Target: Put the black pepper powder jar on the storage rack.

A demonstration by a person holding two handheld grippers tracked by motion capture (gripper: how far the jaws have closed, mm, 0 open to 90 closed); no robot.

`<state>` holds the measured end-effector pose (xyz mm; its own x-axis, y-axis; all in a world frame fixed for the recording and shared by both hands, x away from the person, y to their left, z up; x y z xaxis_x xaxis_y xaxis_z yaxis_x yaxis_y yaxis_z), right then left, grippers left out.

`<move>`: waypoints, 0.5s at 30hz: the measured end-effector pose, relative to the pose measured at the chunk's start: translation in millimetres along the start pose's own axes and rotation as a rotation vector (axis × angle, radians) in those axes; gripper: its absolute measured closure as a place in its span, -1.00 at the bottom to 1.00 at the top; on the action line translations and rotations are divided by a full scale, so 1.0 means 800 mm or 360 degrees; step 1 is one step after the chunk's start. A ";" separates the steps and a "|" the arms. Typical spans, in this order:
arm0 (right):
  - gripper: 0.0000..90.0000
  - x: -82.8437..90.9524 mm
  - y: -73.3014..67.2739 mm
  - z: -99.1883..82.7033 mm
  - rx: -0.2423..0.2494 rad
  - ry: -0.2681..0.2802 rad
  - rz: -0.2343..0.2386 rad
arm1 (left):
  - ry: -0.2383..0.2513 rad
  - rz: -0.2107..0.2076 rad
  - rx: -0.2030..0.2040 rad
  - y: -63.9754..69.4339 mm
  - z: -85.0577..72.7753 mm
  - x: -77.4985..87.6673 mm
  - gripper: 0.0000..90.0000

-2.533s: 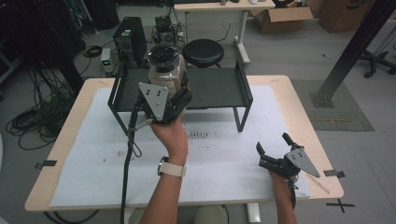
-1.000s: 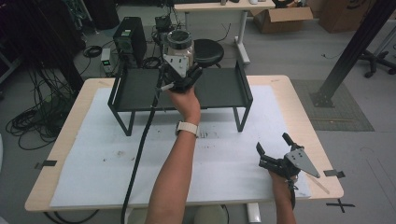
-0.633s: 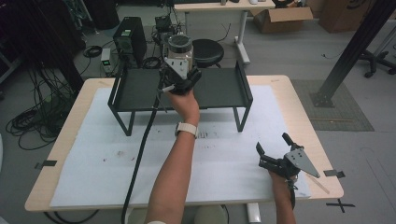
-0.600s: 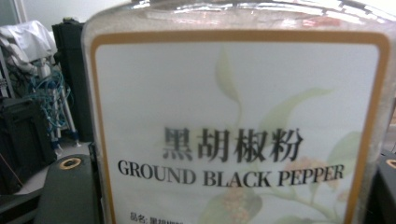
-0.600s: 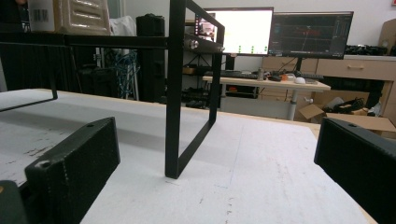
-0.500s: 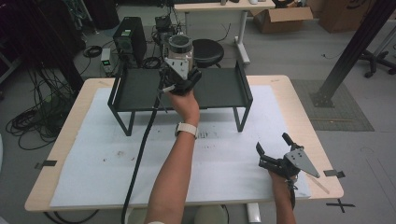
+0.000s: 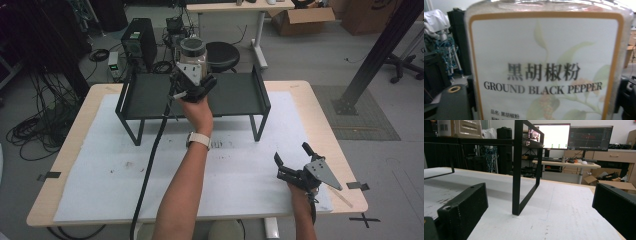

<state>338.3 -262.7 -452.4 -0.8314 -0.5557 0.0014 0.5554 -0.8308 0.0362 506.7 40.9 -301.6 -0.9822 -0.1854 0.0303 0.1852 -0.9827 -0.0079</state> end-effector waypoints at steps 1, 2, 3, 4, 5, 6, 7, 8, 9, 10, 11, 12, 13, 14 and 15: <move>-1.00 0.000 0.000 0.000 0.0000 -0.0001 0.0000 | -0.0003 -0.0022 0.0005 0.001 0.000 0.001 -0.63; -1.00 0.000 0.000 0.000 0.0000 -0.0001 0.0000 | -0.0006 -0.0024 0.0011 0.001 0.000 0.001 -0.69; -1.00 0.000 0.000 0.000 0.0000 -0.0001 0.0000 | -0.0006 -0.0024 0.0011 0.001 0.000 0.001 -0.74; -1.00 0.000 0.000 0.000 -0.0001 -0.0003 0.0000 | 0.0013 -0.0016 0.0033 -0.001 0.000 0.004 -0.77; -1.00 0.000 0.000 0.000 -0.0001 -0.0003 -0.0001 | 0.0021 -0.0023 0.0062 -0.003 0.000 0.004 -0.77; -1.00 0.000 0.000 0.000 -0.0001 -0.0004 -0.0001 | 0.0012 -0.0025 0.0088 -0.004 -0.001 0.005 -0.79; -1.00 0.000 0.000 0.000 -0.0001 -0.0005 -0.0001 | 0.0000 -0.0030 0.0106 -0.006 -0.002 0.004 -0.85; -1.00 0.000 0.000 0.000 -0.0002 -0.0005 -0.0001 | -0.0004 -0.0042 0.0120 -0.008 -0.002 0.005 -0.90; -1.00 0.000 0.000 0.000 -0.0006 -0.0008 0.0000 | -0.0004 -0.0042 0.0120 -0.008 -0.002 0.005 -0.93; -1.00 0.000 0.000 0.000 -0.0002 -0.0006 -0.0001 | -0.0004 -0.0051 0.0123 -0.010 -0.003 0.006 -0.96; -1.00 0.000 0.000 0.000 -0.0002 -0.0008 -0.0001 | -0.0001 -0.0076 0.0099 -0.011 -0.003 0.008 -0.99; -1.00 -0.001 0.000 0.000 0.0000 -0.0010 -0.0001 | 0.0008 -0.0086 0.0091 -0.011 -0.002 0.010 -0.99; -1.00 -0.001 0.000 0.000 -0.0002 -0.0010 -0.0001 | 0.0014 -0.0097 0.0086 -0.010 -0.001 0.012 -0.99; -1.00 -0.001 0.000 0.000 -0.0002 -0.0010 -0.0001 | 0.0014 -0.0097 0.0086 -0.010 -0.001 0.012 -0.99; -1.00 -0.001 0.000 0.000 -0.0001 -0.0011 -0.0001 | 0.0026 -0.0107 0.0082 -0.010 0.000 0.014 -0.99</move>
<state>338.8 -262.4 -452.6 -0.8317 -0.5551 0.0080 0.5550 -0.8311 0.0355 494.2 46.9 -300.9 -0.9928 -0.1192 0.0129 0.1197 -0.9918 0.0448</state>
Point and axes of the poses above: each handheld gripper's, and its own axes: x roughly backward along the jaws, z roughly out of its top, y roughly to its right, the point moved 6 cm from there along -x, roughly forward along the jaws, and after that the axes turned 14 degrees about z, right-handed, at the moved point
